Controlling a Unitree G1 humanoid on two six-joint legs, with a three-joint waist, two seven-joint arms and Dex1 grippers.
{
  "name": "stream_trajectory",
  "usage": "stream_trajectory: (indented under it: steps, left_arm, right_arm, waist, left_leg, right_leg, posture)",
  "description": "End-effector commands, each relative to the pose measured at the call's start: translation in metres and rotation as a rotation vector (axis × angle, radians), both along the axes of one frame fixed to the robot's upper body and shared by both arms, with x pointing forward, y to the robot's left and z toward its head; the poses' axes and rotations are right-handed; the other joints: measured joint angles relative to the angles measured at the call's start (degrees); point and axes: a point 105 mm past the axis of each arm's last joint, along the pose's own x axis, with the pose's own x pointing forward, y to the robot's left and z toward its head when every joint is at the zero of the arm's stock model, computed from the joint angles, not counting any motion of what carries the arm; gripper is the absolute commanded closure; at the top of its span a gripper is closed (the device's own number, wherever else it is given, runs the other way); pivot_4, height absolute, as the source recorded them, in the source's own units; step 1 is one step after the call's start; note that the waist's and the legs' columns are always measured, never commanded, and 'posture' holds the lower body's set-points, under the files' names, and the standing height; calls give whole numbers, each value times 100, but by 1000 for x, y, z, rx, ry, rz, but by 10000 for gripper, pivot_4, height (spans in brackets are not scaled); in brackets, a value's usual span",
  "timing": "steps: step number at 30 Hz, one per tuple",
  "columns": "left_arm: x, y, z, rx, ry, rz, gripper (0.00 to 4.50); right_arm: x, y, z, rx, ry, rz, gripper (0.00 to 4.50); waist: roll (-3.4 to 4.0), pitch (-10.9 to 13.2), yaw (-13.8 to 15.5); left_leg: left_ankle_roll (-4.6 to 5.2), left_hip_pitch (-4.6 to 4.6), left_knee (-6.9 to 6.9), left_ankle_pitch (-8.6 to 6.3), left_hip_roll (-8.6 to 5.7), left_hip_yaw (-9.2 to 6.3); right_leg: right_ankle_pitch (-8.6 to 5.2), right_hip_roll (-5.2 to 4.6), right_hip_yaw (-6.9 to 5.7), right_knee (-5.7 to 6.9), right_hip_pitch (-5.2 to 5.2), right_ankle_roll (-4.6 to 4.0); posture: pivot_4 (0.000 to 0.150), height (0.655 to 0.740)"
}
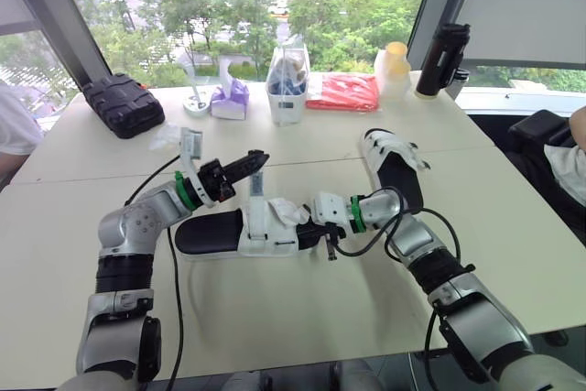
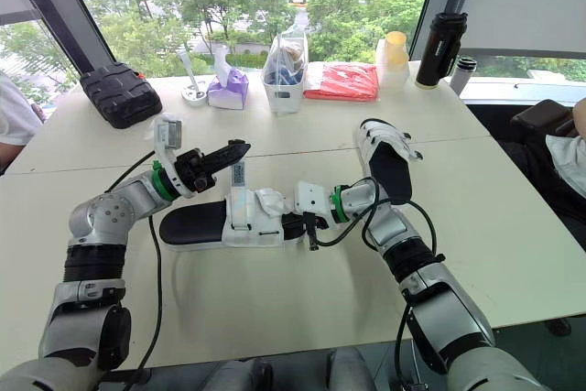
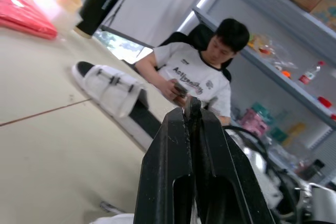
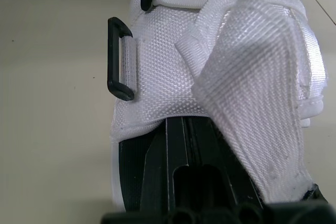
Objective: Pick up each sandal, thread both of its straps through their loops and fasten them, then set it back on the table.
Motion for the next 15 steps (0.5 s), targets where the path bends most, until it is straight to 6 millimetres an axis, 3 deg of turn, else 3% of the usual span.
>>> stream_trajectory:
  steps: [1,15]
  left_arm:
    - [9,4,8,6,-65,50,44629]
    - [30,7,-29,57,-5,125,44629]
  right_arm:
    - [-17,-13,-43,-151,119,8,45000]
    - [-19,-14,-44,-154,124,4,45000]
  waist:
    - [0,0,-1]
    - [-1,-1,14]
  left_leg:
    - [0,0,0,0,0,1]
    - [0,-3,0,0,-1,2]
  right_leg:
    - [0,0,0,-1,0,0]
    - [0,0,-1,-7,0,0]
  posture:
    - [1500,7400]
    - [1500,7400]
